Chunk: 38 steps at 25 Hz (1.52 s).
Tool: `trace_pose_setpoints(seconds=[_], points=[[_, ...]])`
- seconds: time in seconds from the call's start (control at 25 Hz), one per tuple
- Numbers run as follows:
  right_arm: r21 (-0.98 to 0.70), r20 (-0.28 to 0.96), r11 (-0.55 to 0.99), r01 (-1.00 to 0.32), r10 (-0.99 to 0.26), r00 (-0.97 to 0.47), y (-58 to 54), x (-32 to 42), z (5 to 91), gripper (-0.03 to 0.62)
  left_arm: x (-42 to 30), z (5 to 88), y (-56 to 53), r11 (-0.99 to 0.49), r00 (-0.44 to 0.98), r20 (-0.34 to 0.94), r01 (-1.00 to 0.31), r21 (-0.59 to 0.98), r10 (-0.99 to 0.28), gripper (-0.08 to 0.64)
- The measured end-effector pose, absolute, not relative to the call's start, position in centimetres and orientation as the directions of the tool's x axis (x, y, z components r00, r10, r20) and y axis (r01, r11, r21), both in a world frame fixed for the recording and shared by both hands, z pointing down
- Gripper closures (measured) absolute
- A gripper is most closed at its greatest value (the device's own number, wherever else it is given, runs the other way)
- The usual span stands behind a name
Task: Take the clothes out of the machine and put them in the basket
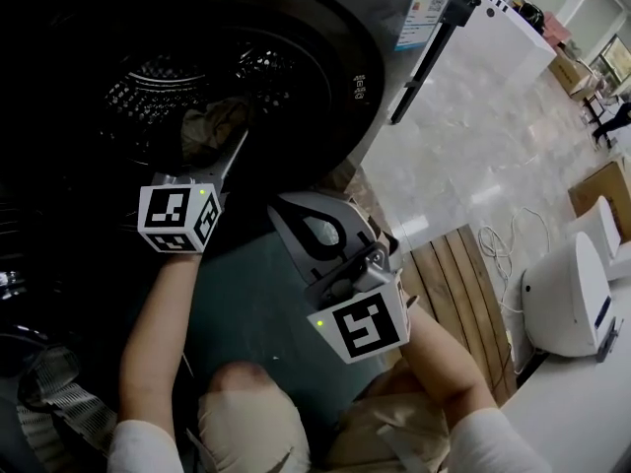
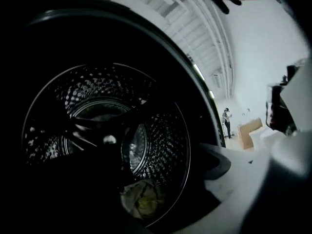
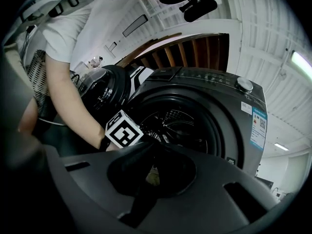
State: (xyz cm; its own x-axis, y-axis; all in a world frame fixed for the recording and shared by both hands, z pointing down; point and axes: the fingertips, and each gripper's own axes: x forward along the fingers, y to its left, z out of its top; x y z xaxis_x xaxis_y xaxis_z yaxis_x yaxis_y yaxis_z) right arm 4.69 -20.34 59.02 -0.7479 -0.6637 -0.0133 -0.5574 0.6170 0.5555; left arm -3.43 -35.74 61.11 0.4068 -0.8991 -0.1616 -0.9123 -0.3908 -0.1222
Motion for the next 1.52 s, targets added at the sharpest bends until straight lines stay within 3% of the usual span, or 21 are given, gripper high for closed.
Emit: trace_pose_setpoints(seconds=[0.6,1.0,1.2,1.52], points=[[0.565,-0.028,0.593,-0.573,-0.681,-0.732,-20.5,6.4,58.3,0.578,-4.1,62.7,-45.4,-0.377,0.378,-0.016,-0.918,0.123,-0.926,0.114],[0.594,-0.013,0.572,-0.565,-0.696,-0.718,-20.6,7.3,58.4,0.578,-4.2,66.0,-51.4,-0.507,0.472,0.249,-0.856,-0.099,-0.846,0.114],[0.593,-0.002,0.574,-0.565,-0.701,-0.713,-21.0,7.6,58.4,0.578,-4.1,69.5,-51.9,-0.655,0.464,0.498,-0.68,-0.331,-0.733,0.114],[0.586,0.03,0.59,-0.556,-0.701,-0.713,-21.4,7.1,59.7,0.578,-3.9,75.4,-50.9,-0.785,0.497,0.673,-0.583,-0.207,-0.547,0.091]])
